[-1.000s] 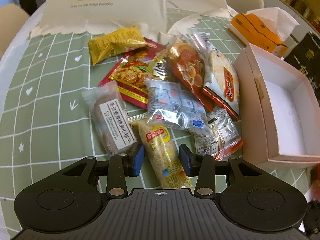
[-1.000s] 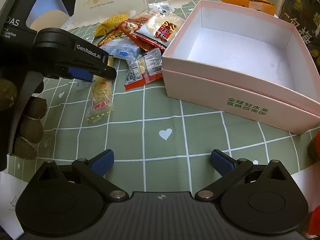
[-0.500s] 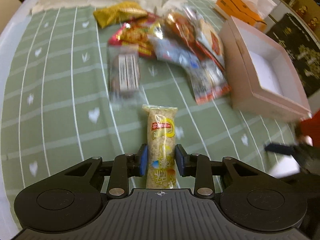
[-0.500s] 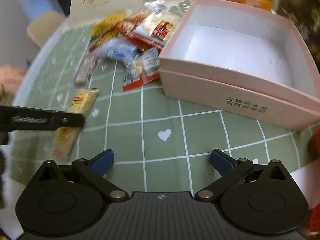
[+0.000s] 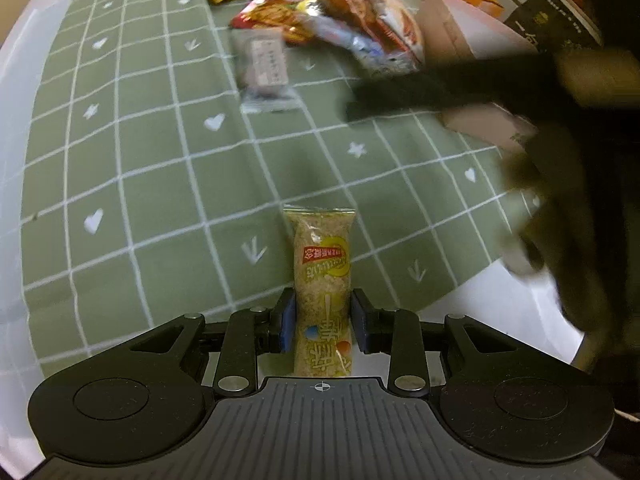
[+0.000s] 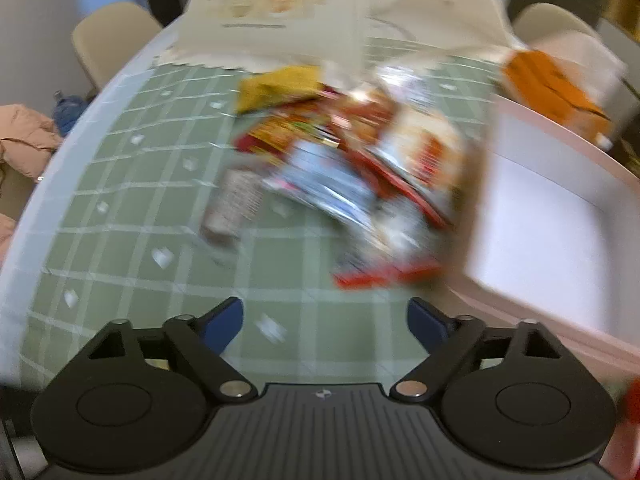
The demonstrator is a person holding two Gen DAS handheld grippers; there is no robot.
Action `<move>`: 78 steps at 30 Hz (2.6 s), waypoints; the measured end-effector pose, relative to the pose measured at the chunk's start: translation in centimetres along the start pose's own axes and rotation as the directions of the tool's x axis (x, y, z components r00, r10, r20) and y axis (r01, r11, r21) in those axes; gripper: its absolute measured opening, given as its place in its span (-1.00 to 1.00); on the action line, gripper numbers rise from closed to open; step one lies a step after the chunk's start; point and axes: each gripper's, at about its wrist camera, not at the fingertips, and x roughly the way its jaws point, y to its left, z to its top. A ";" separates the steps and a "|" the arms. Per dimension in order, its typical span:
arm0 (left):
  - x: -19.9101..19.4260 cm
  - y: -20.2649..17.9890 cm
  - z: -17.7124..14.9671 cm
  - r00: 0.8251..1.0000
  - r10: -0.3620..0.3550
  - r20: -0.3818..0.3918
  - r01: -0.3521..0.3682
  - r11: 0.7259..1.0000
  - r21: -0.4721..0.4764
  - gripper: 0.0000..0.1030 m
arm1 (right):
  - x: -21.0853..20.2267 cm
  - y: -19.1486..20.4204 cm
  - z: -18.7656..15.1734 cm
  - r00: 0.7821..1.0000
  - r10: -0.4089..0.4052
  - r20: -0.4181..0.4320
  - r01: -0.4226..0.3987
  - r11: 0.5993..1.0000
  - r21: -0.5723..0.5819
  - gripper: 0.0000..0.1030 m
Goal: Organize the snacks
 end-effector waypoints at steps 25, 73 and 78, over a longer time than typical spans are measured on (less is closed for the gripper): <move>1.5 -1.6 1.3 0.985 -0.143 -0.093 0.147 0.988 0.042 -0.34 | 0.4 -1.6 -0.9 0.996 -0.083 -0.039 0.082 0.997 -0.008 -0.40; 1.9 0.7 4.4 0.990 -0.116 -0.076 0.112 0.992 -0.056 -0.36 | -1.5 -3.6 -6.0 0.978 -0.165 -0.129 0.194 0.948 0.253 -0.16; 2.3 -0.5 4.4 0.989 -0.113 -0.096 0.113 0.994 -0.013 -0.35 | -3.6 -3.9 -9.9 0.971 -0.093 -0.220 0.163 0.931 0.326 0.15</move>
